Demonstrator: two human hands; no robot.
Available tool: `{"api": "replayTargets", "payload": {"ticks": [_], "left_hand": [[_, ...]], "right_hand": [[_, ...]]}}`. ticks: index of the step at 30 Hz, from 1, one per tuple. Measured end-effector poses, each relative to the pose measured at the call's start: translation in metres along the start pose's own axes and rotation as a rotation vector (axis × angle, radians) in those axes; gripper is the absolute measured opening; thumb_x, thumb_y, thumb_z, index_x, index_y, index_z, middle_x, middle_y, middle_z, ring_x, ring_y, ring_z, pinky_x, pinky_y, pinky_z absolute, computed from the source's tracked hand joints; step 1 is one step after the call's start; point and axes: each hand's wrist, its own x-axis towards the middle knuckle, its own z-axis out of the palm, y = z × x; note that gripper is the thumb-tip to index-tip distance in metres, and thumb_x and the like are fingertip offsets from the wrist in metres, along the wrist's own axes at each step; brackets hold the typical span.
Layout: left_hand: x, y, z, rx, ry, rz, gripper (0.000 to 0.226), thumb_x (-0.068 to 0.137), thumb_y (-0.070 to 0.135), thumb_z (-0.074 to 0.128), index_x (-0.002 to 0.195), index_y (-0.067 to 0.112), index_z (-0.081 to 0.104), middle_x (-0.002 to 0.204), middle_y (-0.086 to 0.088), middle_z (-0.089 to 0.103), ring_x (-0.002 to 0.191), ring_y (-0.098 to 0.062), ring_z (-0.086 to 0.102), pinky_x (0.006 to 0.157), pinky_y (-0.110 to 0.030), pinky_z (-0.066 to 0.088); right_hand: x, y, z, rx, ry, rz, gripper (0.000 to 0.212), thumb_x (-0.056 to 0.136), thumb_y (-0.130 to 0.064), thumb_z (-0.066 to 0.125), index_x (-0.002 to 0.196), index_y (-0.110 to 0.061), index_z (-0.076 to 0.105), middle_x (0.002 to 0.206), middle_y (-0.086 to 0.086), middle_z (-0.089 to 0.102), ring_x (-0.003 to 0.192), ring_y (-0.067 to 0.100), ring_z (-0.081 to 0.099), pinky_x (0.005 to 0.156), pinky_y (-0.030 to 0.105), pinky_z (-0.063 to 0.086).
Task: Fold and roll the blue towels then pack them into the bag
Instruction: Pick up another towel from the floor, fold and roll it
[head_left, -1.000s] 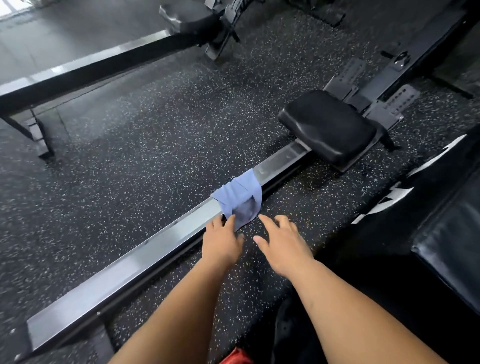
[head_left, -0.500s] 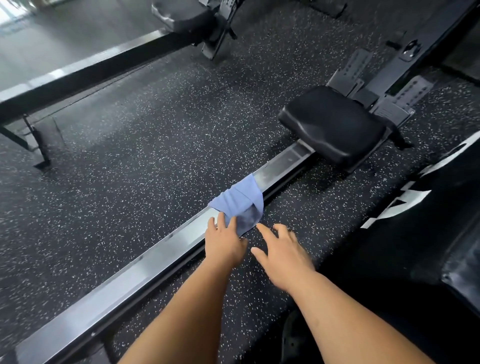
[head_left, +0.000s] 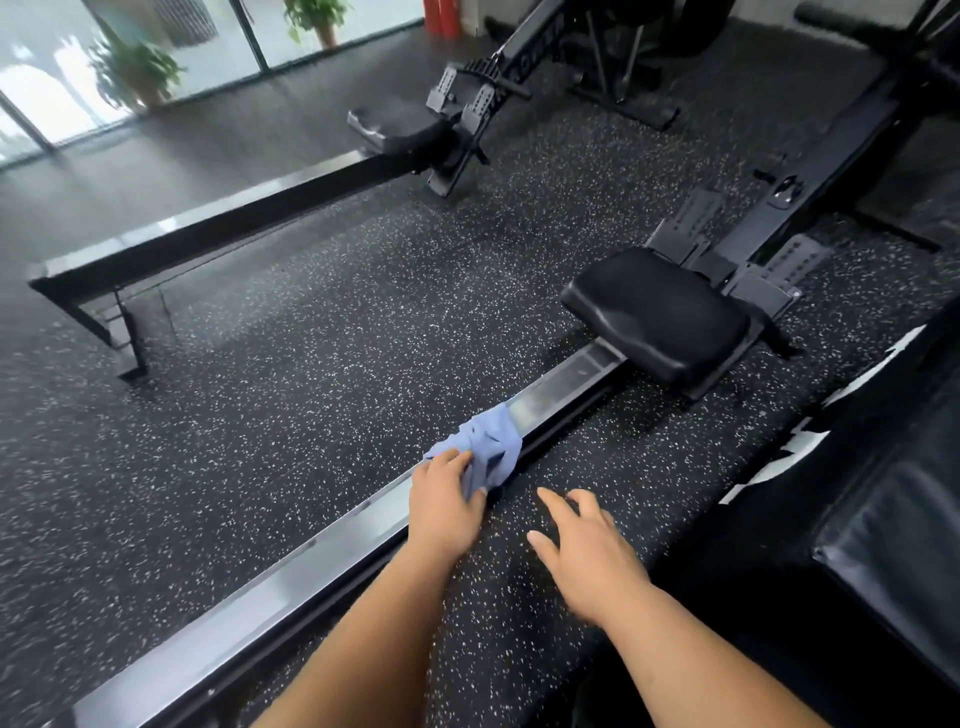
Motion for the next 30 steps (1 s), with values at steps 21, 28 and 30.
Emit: {"api": "replayTargets", "payload": {"ticks": [21, 28, 30], "left_hand": [[-0.089, 0.157, -0.161, -0.6, 0.283, 0.255, 0.019, 0.092, 0.016, 0.074, 0.091, 0.034, 0.081, 0.095, 0.023, 0.077, 0.09, 0.005, 0.07, 0.088, -0.022, 0.054], [-0.123, 0.242, -0.184, -0.823, 0.219, 0.464, 0.018, 0.092, 0.008, 0.077, 0.097, 0.025, 0.08, 0.098, 0.011, 0.08, 0.093, -0.009, 0.075, 0.089, -0.034, 0.059], [-0.129, 0.265, -0.189, -0.833, 0.197, 0.496, 0.018, 0.091, 0.008, 0.078, 0.095, 0.025, 0.079, 0.094, 0.009, 0.08, 0.084, -0.007, 0.072, 0.08, -0.034, 0.059]], "right_hand": [[-0.135, -0.013, -0.144, -0.023, 0.312, -0.079, 0.068, 0.103, -0.05, 0.055, 0.161, -0.045, 0.021, 0.143, 0.007, 0.054, 0.133, 0.033, 0.049, 0.103, 0.047, 0.049], [-0.186, 0.012, -0.193, 0.072, 0.541, -0.026, 0.043, 0.096, -0.053, 0.062, 0.137, -0.044, 0.056, 0.119, -0.006, 0.072, 0.114, 0.028, 0.065, 0.087, 0.039, 0.056], [-0.2, 0.027, -0.21, 0.129, 0.647, 0.015, 0.013, 0.097, -0.043, 0.064, 0.107, -0.037, 0.069, 0.094, -0.007, 0.072, 0.098, 0.027, 0.067, 0.078, 0.038, 0.057]]}}
